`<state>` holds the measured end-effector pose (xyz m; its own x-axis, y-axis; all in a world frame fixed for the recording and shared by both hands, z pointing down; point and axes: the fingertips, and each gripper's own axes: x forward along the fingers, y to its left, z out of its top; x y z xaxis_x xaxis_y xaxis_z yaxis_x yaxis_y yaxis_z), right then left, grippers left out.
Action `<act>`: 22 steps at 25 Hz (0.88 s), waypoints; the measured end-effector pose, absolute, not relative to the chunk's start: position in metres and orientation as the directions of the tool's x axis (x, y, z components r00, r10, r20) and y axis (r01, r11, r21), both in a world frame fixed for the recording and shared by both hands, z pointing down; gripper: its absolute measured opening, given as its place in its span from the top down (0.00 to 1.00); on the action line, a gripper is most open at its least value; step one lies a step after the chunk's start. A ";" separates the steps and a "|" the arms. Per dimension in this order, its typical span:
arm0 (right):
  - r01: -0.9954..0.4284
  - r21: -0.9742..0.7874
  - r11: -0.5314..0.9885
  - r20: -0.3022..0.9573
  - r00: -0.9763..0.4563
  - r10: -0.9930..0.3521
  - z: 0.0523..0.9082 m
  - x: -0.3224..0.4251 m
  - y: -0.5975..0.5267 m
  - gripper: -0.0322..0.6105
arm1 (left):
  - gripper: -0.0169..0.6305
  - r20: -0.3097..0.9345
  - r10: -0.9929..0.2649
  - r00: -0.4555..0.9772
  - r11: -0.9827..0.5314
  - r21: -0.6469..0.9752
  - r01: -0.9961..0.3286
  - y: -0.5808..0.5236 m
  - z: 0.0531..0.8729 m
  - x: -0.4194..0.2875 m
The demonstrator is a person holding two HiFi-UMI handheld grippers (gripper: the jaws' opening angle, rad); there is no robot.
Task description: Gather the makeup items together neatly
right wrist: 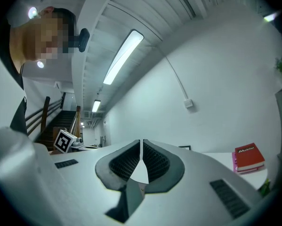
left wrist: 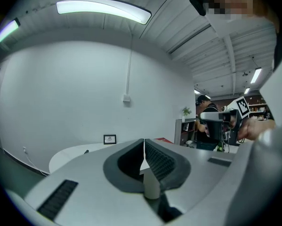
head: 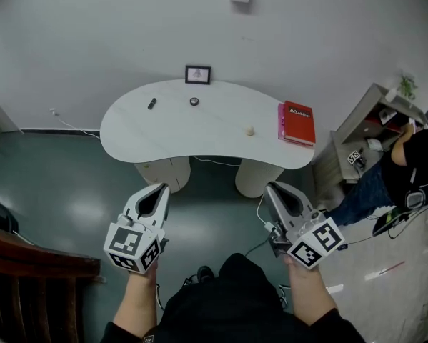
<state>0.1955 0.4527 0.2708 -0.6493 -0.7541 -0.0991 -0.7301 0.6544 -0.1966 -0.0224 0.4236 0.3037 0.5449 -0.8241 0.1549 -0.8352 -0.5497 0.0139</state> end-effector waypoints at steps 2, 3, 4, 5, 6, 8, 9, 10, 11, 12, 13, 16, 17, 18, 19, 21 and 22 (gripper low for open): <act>-0.720 -0.213 0.661 -0.088 -0.659 -0.747 0.274 0.187 0.445 0.89 | 0.95 0.161 -0.828 0.537 -0.542 0.017 -0.840 0.420 0.305 -0.031; -0.715 -0.217 0.664 -0.087 -0.664 -0.743 0.275 0.184 0.440 0.89 | 0.95 0.161 -0.831 0.533 -0.538 0.015 -0.843 0.417 0.305 -0.035; -0.711 -0.220 0.668 -0.088 -0.667 -0.739 0.276 0.181 0.434 0.89 | 0.95 0.159 -0.834 0.529 -0.534 0.014 -0.846 0.413 0.306 -0.038; -0.706 -0.223 0.672 -0.090 -0.671 -0.736 0.277 0.179 0.427 0.89 | 0.95 0.159 -0.837 0.524 -0.529 0.014 -0.848 0.409 0.307 -0.041; -0.701 -0.226 0.677 -0.092 -0.676 -0.731 0.278 0.176 0.420 0.89 | 0.95 0.159 -0.839 0.520 -0.525 0.013 -0.851 0.404 0.308 -0.044; -0.687 -0.235 0.688 -0.093 -0.689 -0.719 0.283 0.169 0.403 0.89 | 0.95 0.163 -0.845 0.509 -0.514 0.013 -0.858 0.394 0.312 -0.050; -0.677 -0.243 0.694 -0.093 -0.696 -0.712 0.285 0.164 0.394 0.89 | 0.95 0.166 -0.850 0.500 -0.505 0.014 -0.863 0.389 0.314 -0.054; -0.667 -0.251 0.702 -0.093 -0.705 -0.703 0.287 0.159 0.385 0.89 | 0.95 0.169 -0.855 0.491 -0.495 0.015 -0.868 0.383 0.315 -0.059; -0.655 -0.258 0.710 -0.092 -0.715 -0.693 0.288 0.154 0.376 0.89 | 0.95 0.172 -0.860 0.481 -0.485 0.018 -0.874 0.377 0.316 -0.064; -0.644 -0.263 0.719 -0.090 -0.725 -0.683 0.289 0.149 0.366 0.89 | 0.95 0.175 -0.865 0.471 -0.475 0.020 -0.880 0.370 0.317 -0.068; -0.633 -0.265 0.727 -0.088 -0.735 -0.672 0.290 0.144 0.356 0.89 | 0.95 0.178 -0.869 0.463 -0.467 0.021 -0.884 0.361 0.317 -0.071; -0.604 -0.280 0.746 -0.081 -0.760 -0.645 0.294 0.134 0.322 0.89 | 0.95 0.189 -0.878 0.440 -0.442 0.030 -0.896 0.334 0.321 -0.080; -0.595 -0.286 0.751 -0.078 -0.767 -0.637 0.296 0.131 0.310 0.89 | 0.95 0.194 -0.880 0.433 -0.435 0.033 -0.900 0.324 0.322 -0.081; -0.586 -0.290 0.756 -0.075 -0.774 -0.629 0.296 0.130 0.299 0.89 | 0.95 0.197 -0.882 0.428 -0.430 0.035 -0.902 0.315 0.322 -0.081; -0.578 -0.293 0.761 -0.073 -0.781 -0.621 0.297 0.129 0.287 0.89 | 0.95 0.200 -0.884 0.424 -0.426 0.034 -0.904 0.305 0.322 -0.081; -0.565 -0.299 0.769 -0.072 -0.790 -0.608 0.297 0.128 0.263 0.89 | 0.95 0.204 -0.887 0.414 -0.417 0.030 -0.909 0.284 0.320 -0.081; -0.559 -0.303 0.772 -0.073 -0.794 -0.604 0.297 0.128 0.250 0.89 | 0.95 0.205 -0.890 0.407 -0.410 0.030 -0.912 0.273 0.319 -0.082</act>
<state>0.1276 0.2505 0.2968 -0.7940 -0.6035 -0.0733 -0.5589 0.7720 -0.3027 -0.0820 0.2730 0.3192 0.4072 -0.8900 0.2053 -0.9116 -0.4101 0.0304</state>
